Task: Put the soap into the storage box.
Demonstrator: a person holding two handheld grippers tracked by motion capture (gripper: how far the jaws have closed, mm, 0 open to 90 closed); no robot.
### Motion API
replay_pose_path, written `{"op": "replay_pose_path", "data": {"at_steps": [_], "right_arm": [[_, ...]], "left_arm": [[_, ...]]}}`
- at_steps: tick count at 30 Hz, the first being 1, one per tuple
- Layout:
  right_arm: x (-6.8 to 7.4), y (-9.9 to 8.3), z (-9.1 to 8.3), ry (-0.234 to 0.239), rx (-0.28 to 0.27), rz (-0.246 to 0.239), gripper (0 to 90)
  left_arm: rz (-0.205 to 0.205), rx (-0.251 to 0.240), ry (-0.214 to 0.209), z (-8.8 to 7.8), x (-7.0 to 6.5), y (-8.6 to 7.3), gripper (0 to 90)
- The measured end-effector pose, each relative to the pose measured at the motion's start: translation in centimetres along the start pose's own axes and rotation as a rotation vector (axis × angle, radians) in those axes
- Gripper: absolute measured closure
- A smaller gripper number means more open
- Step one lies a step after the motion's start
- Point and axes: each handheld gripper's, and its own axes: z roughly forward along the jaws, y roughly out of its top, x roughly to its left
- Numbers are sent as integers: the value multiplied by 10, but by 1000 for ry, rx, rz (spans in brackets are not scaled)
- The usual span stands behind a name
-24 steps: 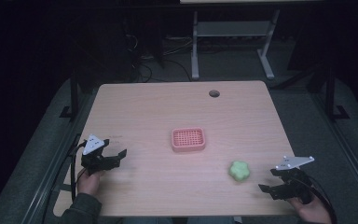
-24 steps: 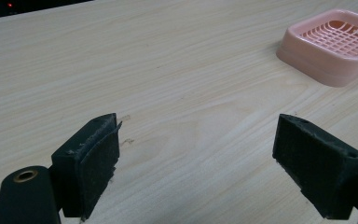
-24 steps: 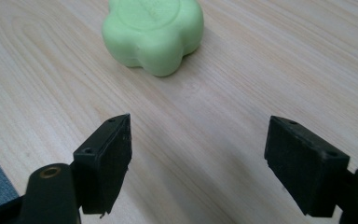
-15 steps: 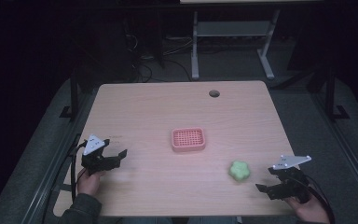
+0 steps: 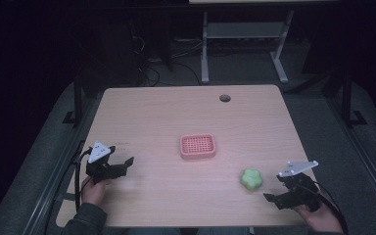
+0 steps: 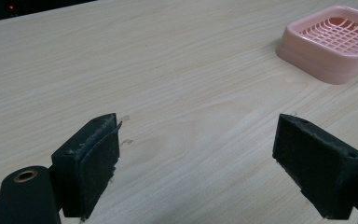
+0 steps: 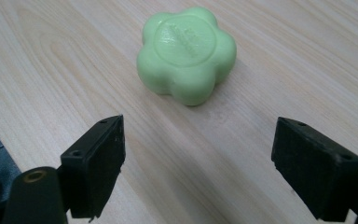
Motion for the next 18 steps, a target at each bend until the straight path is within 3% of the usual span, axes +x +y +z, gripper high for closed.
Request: {"op": "replay_pose_path", "data": {"at_steps": [18], "right_arm": [[2, 26, 6, 16, 78, -23, 152]], "left_arm": [[-13, -10, 5, -2, 2, 0, 140]]}}
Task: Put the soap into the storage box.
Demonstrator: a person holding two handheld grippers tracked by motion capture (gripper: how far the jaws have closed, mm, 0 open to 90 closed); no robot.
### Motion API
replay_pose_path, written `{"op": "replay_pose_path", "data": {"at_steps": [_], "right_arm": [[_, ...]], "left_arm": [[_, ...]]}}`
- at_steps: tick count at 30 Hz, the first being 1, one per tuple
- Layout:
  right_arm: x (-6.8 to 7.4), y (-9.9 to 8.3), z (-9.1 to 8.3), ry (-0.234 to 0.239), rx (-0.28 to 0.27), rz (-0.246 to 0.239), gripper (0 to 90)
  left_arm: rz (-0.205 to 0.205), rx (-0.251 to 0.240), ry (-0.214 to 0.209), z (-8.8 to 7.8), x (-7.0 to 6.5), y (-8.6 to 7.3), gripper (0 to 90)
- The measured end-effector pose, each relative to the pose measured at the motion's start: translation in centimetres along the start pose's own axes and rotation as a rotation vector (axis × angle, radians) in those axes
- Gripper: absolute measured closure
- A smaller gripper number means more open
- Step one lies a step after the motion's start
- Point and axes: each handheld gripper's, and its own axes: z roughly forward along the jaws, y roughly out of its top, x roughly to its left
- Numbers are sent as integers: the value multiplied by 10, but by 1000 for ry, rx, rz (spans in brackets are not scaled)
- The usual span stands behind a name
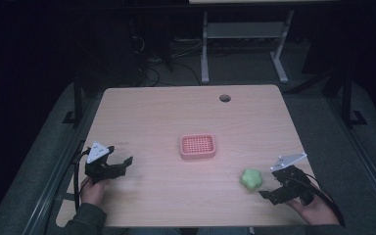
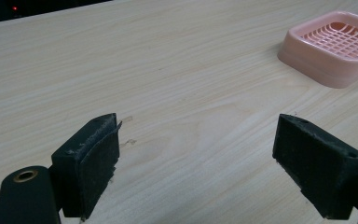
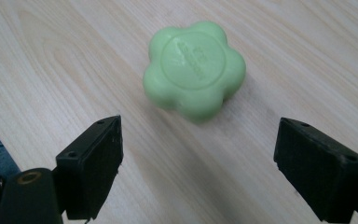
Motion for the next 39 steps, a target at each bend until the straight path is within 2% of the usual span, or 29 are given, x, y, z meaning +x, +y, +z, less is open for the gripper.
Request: {"op": "replay_pose_path", "data": {"at_steps": [9, 18, 23, 39], "right_arm": [[4, 19, 6, 6, 30, -33, 151], [6, 28, 13, 13, 60, -44, 151], [8, 34, 24, 6, 110, -38, 151], [6, 47, 40, -3, 157, -40, 151]], "left_arm": [[6, 0, -10, 1, -1, 0, 140], [0, -5, -10, 0, -1, 0, 141], [1, -1, -11, 0, -1, 0, 140], [2, -1, -13, 0, -1, 0, 141]]}}
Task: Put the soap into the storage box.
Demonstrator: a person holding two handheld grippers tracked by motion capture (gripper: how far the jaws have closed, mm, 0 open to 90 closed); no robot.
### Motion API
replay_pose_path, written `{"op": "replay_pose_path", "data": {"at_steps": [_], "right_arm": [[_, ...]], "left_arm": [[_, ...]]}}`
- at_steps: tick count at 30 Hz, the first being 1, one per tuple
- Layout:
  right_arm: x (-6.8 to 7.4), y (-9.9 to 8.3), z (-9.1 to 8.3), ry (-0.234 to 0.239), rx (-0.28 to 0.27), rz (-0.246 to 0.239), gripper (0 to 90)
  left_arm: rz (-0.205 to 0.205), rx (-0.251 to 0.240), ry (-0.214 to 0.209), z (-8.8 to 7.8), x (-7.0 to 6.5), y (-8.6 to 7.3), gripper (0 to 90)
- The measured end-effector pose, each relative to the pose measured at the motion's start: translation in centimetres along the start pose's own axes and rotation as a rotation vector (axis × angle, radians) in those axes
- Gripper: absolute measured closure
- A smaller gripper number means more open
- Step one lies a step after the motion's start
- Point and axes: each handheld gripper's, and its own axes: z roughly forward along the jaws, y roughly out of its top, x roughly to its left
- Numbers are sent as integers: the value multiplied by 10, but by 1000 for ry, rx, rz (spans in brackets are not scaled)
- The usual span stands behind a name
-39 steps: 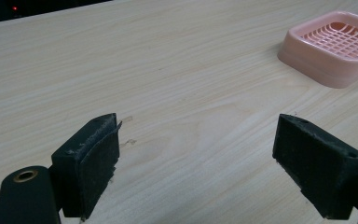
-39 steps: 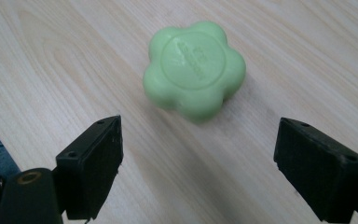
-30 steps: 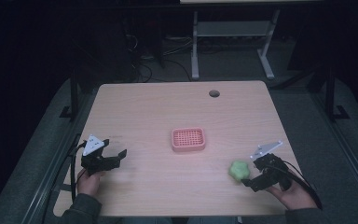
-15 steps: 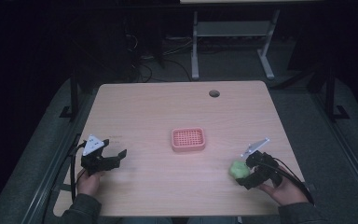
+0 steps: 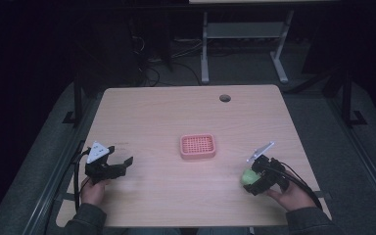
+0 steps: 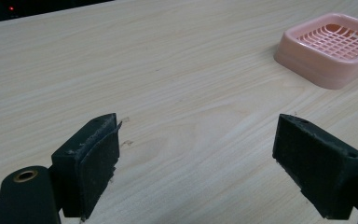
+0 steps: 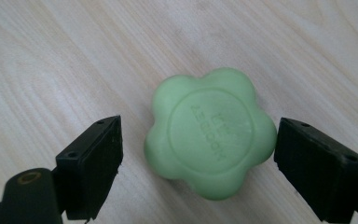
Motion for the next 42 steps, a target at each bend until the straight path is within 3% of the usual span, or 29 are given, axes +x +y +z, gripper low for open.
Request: {"op": "replay_pose_path", "data": {"at_steps": [9, 18, 28, 42], "right_arm": [[-3, 4, 11, -11, 58, 22, 190], [0, 7, 16, -25, 82, 27, 203], [0, 8, 18, -40, 87, 38, 238], [-4, 7, 20, -13, 80, 66, 247]], "left_arm": [[2, -1, -4, 0, 0, 0, 141], [0, -1, -5, 0, 0, 0, 140], [-2, -5, -3, 0, 0, 0, 140], [7, -3, -6, 0, -1, 0, 140]]}}
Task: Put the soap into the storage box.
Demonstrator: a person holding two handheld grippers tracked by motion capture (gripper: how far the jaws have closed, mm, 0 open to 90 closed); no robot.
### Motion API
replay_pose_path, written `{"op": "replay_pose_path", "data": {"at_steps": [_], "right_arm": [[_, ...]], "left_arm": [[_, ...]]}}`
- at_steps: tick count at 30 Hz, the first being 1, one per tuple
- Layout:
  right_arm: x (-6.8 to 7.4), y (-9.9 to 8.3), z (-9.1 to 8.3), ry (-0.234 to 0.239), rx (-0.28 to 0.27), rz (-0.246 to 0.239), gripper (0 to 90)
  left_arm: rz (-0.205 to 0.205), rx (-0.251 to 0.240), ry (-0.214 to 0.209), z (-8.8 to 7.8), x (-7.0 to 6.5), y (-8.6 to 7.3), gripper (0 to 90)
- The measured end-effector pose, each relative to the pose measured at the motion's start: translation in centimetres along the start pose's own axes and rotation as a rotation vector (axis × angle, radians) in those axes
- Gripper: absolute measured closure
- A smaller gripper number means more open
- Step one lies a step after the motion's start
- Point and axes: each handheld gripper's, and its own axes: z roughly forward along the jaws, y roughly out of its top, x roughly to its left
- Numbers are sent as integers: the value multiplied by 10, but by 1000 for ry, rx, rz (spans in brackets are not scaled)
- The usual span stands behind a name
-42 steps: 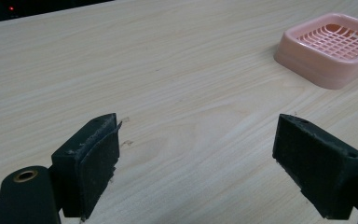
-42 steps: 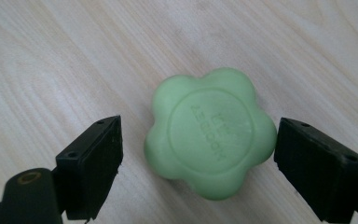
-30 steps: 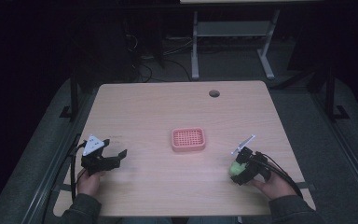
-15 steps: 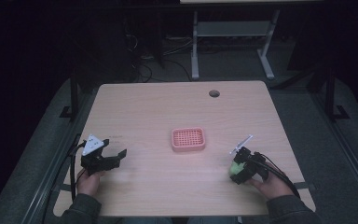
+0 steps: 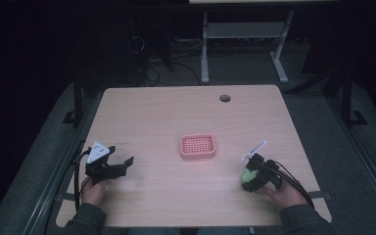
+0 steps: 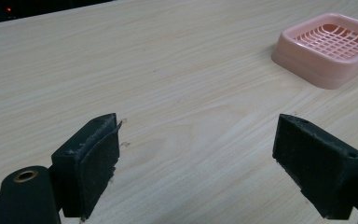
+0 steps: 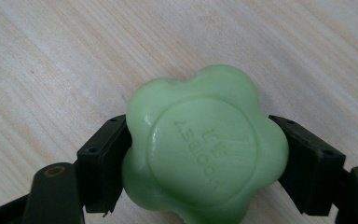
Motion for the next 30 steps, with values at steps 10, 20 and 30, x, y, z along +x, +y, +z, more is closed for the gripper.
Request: {"op": "replay_pose_path", "data": {"at_steps": [10, 20, 30], "right_arm": [[5, 2, -2, -10, 11, -58, 252], [13, 10, -10, -45, -2, -100, 256], [19, 28, -12, -47, -12, -148, 257]], "left_arm": [[-1, 0, -1, 0, 0, 0, 141], [-2, -1, -1, 0, 0, 0, 140], [-7, -4, 1, 0, 0, 0, 140]]}}
